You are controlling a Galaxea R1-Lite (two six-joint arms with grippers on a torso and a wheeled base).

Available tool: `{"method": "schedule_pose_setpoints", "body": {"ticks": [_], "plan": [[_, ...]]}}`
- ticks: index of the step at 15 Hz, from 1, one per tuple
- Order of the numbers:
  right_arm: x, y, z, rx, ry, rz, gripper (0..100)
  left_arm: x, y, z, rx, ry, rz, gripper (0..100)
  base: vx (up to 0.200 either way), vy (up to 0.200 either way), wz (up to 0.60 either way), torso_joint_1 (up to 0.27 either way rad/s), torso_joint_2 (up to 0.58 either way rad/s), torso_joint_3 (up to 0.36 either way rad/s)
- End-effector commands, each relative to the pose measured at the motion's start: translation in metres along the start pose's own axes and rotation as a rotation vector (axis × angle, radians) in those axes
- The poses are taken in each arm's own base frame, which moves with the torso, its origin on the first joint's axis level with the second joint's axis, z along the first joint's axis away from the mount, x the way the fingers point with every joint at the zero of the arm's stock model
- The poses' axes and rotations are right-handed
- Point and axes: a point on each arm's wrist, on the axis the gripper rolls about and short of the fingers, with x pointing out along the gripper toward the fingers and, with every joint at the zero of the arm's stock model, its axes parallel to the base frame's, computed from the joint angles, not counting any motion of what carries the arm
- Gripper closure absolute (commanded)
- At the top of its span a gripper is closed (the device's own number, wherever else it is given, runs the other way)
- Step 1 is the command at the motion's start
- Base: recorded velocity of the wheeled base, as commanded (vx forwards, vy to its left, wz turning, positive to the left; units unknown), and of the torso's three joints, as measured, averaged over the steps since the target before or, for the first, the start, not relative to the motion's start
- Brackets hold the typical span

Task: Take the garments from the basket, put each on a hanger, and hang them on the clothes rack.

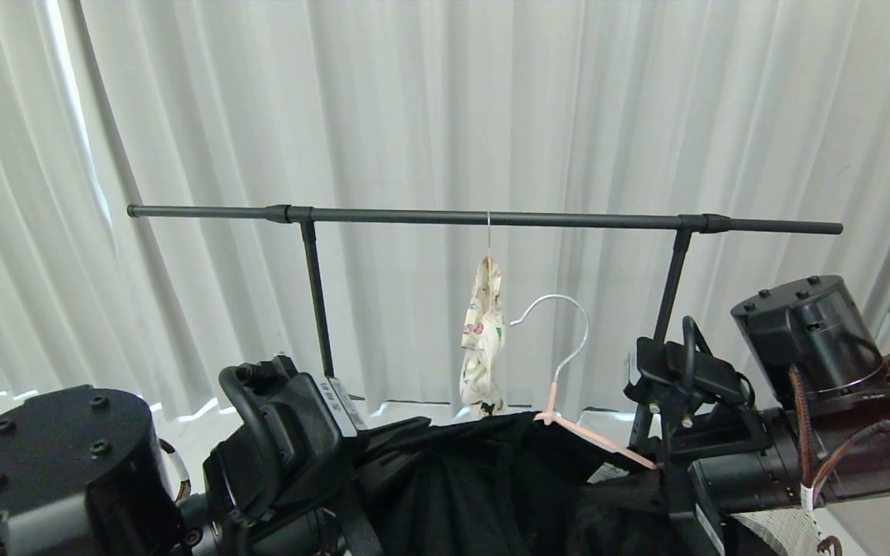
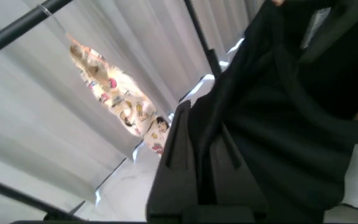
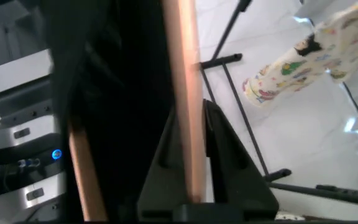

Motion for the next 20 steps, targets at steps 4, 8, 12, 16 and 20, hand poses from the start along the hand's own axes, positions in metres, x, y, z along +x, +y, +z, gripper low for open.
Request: {"method": "schedule_pose_setpoints", "body": {"ticks": [4, 8, 12, 16, 20], "plan": [[0.0, 0.0, 0.001, -0.028, -0.006, -0.012, 100, 0.0, 0.0, 0.0, 0.001, 0.001, -0.001, 100, 0.0, 0.0, 0.0, 0.0, 0.0, 0.0], [-0.006, 0.002, 0.003, -0.095, -0.03, -0.013, 100, 0.0, 0.0, -0.001, 0.0, 0.006, 0.001, 100, 0.0, 0.0, 0.0, 0.0, 0.0, 0.0], [-0.01, 0.003, 0.005, -0.11, -0.042, -0.019, 100, 0.001, 0.0, -0.002, 0.0, 0.011, 0.001, 100, 0.0, 0.0, 0.0, 0.0, 0.0, 0.0], [-0.012, 0.004, 0.004, -0.159, -0.044, -0.02, 100, 0.001, 0.0, -0.001, 0.0, 0.007, 0.003, 100, 0.0, 0.0, 0.0, 0.0, 0.0, 0.0], [-0.012, 0.004, 0.004, -0.159, -0.044, -0.021, 100, 0.0, 0.001, -0.001, 0.0, 0.005, 0.006, 100, 0.0, 0.0, 0.0, 0.0, 0.0, 0.0]]}}
